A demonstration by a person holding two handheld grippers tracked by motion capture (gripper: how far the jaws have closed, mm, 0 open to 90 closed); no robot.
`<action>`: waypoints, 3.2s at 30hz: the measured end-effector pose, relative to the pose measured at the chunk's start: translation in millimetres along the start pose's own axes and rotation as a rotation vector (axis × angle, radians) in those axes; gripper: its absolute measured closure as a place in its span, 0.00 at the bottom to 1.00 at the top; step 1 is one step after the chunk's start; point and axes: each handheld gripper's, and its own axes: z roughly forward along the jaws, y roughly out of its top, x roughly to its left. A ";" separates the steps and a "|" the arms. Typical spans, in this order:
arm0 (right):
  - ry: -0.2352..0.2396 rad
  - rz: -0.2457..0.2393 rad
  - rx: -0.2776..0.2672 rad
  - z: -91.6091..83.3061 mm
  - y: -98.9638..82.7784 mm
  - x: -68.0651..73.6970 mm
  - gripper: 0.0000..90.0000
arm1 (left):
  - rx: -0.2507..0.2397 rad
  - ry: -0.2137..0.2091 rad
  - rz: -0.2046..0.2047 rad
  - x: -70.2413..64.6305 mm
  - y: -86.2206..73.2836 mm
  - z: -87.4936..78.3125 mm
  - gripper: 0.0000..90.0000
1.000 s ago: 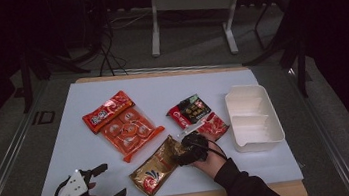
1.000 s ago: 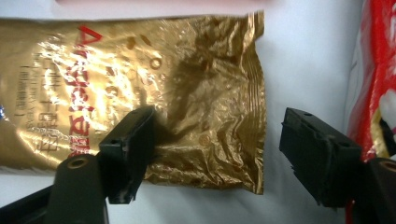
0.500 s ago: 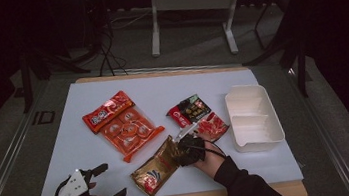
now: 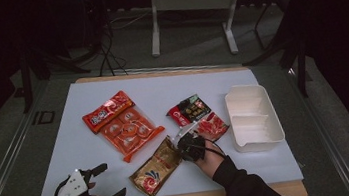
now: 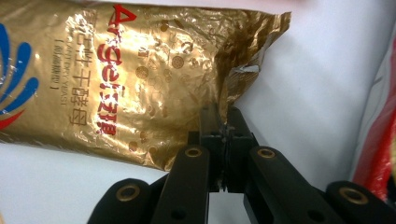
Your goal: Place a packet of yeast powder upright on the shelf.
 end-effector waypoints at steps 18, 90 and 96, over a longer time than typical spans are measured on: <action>0.090 -0.025 -0.203 -54.7 29.5 18.9 1.00 | 0.001 0.002 0.000 0.4 0.0 0.1 0.03; -0.031 -0.086 -0.485 -240.5 43.1 -83.5 1.00 | 0.007 0.025 -0.028 3.8 -3.4 0.2 0.03; -0.094 -0.055 -0.473 -252.9 34.8 -107.3 1.00 | 0.003 0.012 -0.023 1.8 -3.1 0.6 0.03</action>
